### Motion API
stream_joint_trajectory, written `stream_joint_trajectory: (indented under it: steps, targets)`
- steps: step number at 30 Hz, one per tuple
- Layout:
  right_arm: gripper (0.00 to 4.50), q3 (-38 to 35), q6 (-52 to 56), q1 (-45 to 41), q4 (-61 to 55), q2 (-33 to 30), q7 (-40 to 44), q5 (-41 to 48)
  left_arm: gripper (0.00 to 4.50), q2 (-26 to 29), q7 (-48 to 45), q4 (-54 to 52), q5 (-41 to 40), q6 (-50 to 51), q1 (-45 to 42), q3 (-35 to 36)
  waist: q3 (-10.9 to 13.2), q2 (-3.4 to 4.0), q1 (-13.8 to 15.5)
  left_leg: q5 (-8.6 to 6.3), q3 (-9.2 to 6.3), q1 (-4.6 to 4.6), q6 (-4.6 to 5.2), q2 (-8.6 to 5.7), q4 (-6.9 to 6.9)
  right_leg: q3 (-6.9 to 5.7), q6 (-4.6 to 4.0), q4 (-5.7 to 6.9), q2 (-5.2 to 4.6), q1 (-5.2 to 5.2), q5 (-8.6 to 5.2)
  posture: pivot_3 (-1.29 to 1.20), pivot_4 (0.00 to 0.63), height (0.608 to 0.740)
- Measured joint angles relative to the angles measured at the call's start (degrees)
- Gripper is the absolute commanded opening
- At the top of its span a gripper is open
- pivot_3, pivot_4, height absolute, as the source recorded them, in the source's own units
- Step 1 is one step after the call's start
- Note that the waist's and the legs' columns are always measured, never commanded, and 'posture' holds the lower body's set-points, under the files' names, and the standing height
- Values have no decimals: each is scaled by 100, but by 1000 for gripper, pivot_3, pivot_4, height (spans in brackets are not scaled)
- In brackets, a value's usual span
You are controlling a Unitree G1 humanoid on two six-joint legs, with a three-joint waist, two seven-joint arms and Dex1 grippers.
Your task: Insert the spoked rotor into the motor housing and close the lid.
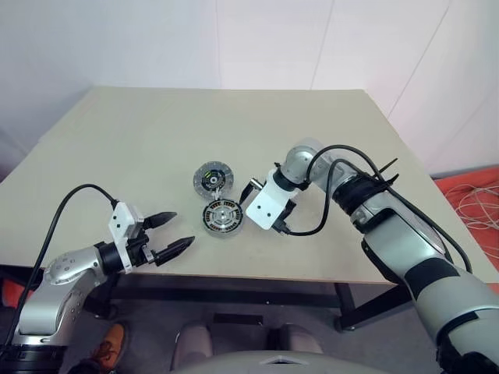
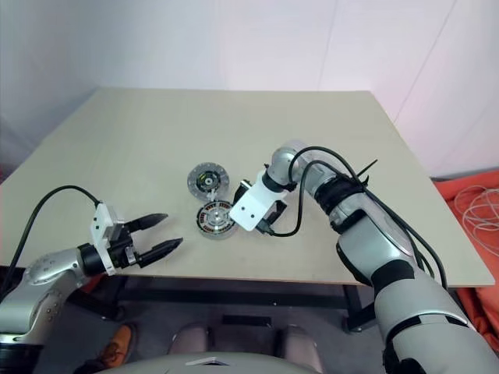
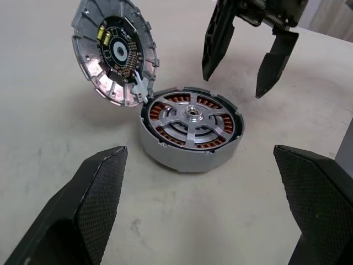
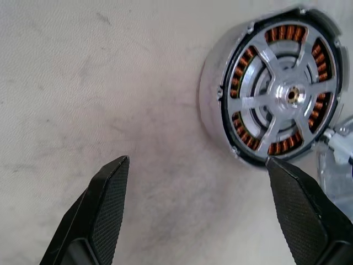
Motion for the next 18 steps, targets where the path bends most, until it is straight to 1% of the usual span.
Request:
stream_joint_trajectory:
  steps: [4, 9, 12, 18]
  targets:
    - [4469, 69, -149, -4, 122, 135, -167, -221, 4500, 10, 1, 0, 0, -10, 52, 45, 0, 0, -1, -1, 0, 0, 1, 0, 1, 0, 0, 0, -1, 1, 0, 0, 0, 740]
    - [4469, 172, -254, -67, 358, 258, -534, -596, 4500, 131, -23, -35, -211, 272, 98, 107, 1, 1, 1, 0, 0, 3, 1, 0, 1, 0, -1, 1, -1, 3, 0, 0, 0, 740]
    - [3879, 187, -276, -127, 466, 314, -636, -742, 4500, 131, -5, -35, -201, 250, 14, 110, 1, 1, -8, 0, 0, 7, 1, 0, 3, 0, -2, 3, 0, 7, 1, 0, 0, 740]
    - [1825, 179, -211, -213, 529, 390, -834, -855, 4500, 131, 0, -33, -181, 236, -33, 112, 1, 1, -8, 0, 0, 8, 1, 1, 4, 0, -3, 4, 0, 8, 2, 0, 0, 740]
